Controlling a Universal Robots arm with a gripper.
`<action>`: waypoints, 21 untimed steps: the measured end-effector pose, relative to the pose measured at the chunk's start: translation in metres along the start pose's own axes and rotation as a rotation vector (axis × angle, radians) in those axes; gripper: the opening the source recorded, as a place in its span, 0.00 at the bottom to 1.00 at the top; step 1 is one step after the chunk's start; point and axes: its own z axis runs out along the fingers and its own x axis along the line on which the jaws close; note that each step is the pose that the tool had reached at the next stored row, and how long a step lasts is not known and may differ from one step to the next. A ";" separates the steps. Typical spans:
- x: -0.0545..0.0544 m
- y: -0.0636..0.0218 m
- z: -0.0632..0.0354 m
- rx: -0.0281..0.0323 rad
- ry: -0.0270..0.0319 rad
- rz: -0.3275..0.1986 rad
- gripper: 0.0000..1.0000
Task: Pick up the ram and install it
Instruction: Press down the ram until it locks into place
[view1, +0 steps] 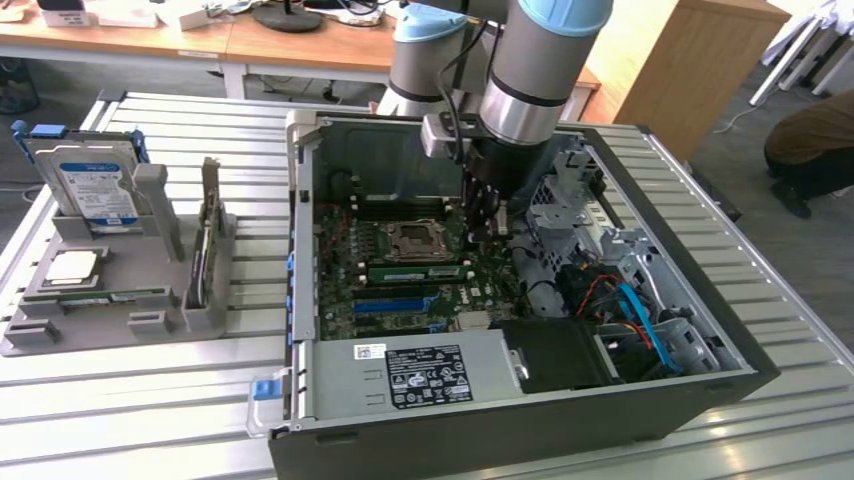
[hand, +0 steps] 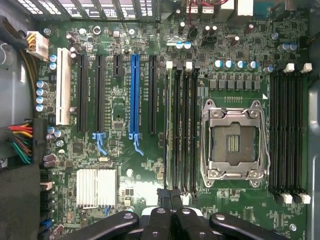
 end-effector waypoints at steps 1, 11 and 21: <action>0.000 -0.0011 0.0000 0.0000 0.0000 0.000 0.11; 0.000 -0.0070 -0.0001 -0.0002 0.0001 0.000 0.11; 0.000 -0.0072 0.0042 -0.0002 0.0001 0.000 0.11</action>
